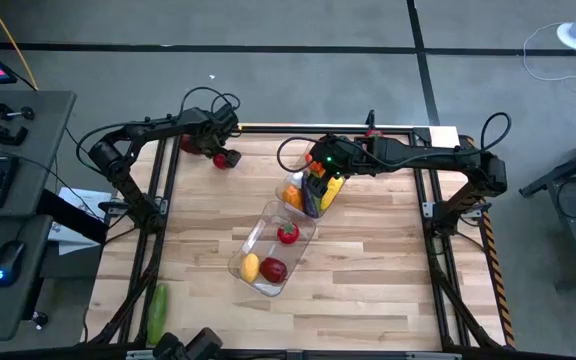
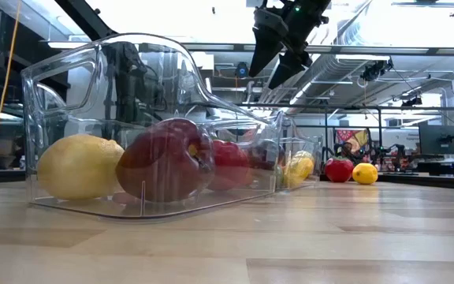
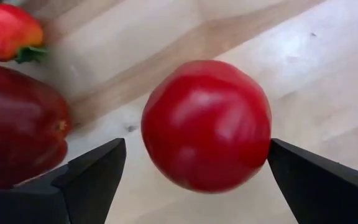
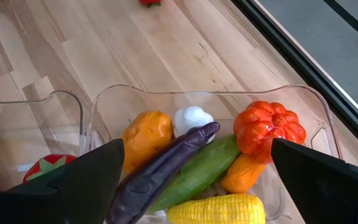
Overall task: Sort produce into baskets
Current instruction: Put the left red tomato into the bottom transparent bin
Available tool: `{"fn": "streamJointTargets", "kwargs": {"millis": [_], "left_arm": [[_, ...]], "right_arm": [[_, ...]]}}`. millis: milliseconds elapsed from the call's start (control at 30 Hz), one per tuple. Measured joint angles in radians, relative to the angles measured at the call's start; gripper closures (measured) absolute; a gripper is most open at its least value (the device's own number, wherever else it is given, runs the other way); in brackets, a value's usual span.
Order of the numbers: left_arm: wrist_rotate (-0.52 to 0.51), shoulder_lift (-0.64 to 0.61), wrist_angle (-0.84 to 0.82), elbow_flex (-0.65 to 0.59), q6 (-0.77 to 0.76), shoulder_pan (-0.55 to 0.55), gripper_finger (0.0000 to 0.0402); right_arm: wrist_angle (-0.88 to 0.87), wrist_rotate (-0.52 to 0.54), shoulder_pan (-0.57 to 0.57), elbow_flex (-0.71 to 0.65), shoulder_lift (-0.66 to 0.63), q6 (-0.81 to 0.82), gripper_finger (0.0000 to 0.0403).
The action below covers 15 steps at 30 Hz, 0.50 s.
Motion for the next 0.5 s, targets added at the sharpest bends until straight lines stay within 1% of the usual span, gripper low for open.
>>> {"fn": "streamJointTargets", "kwargs": {"millis": [233,367,500], "left_arm": [[0.008,0.000,0.102,0.001,-0.008,-0.001,0.0025],[0.008,0.000,0.104,0.001,-0.013,-0.001,0.0025],[0.008,0.001,0.092,-0.012,-0.051,-0.001,0.0025]], "right_arm": [[0.000,0.000,0.000,0.000,0.000,0.002,0.0004],[0.000,0.000,0.000,0.000,0.000,0.003,0.0004],[0.000,0.000,0.000,0.000,0.000,0.003,0.0004]]}}
